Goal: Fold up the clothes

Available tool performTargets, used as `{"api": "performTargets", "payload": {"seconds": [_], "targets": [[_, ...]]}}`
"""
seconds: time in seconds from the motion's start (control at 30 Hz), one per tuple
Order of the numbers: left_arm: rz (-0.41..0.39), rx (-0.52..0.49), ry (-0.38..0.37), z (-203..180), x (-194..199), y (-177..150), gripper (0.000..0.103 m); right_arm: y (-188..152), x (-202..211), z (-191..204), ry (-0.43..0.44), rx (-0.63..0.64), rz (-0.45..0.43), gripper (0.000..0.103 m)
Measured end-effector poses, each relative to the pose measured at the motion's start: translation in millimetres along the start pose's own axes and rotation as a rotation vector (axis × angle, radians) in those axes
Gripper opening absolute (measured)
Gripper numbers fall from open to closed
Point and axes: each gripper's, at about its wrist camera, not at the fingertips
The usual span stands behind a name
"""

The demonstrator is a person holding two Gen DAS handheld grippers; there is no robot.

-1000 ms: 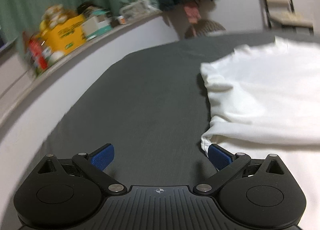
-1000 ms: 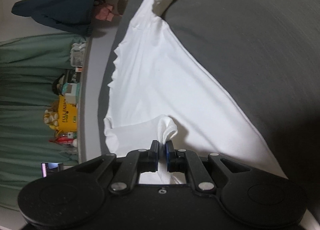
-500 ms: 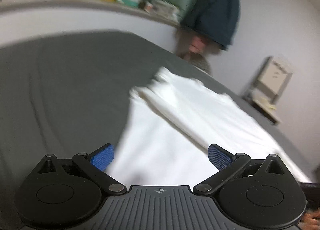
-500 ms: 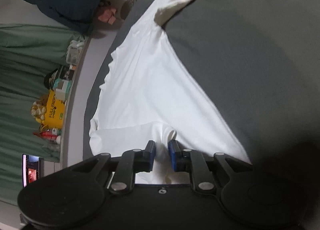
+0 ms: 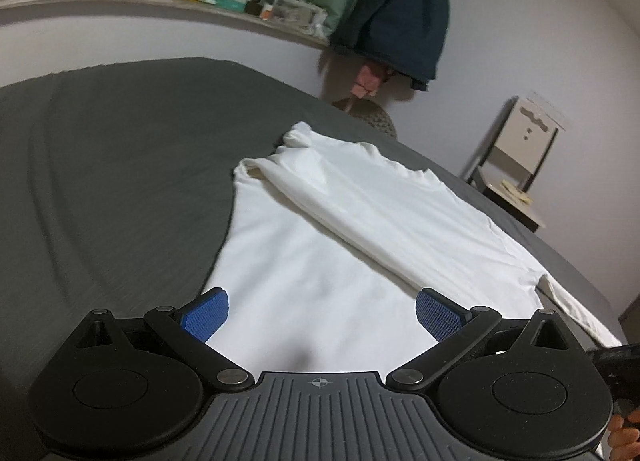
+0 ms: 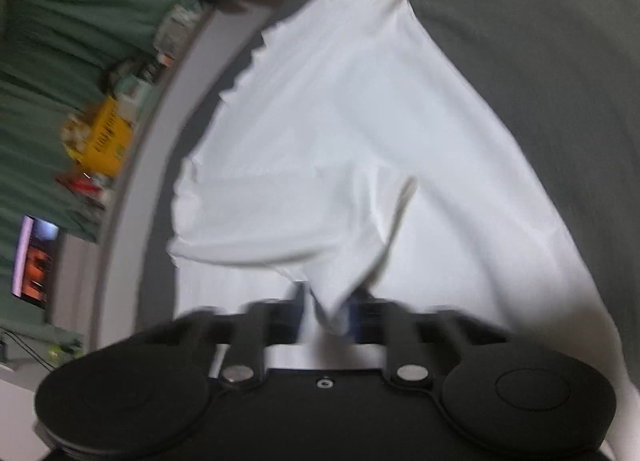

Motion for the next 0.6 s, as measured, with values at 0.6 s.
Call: {"api": "performTargets", "payload": {"seconds": [0.6], "targets": [[0.072,-0.059,0.013,0.4,-23.5,-2.5,0.103,9.3,10.1,-11.1,-0.103,-0.090,0.243,0.006]]}}
Point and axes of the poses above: each gripper's, at about its wrist camera, not at the fingertips, and x roughly against the way its jaws point, z to its left, y to its top, and after that the axes turned 2 degrees about x, right-handed
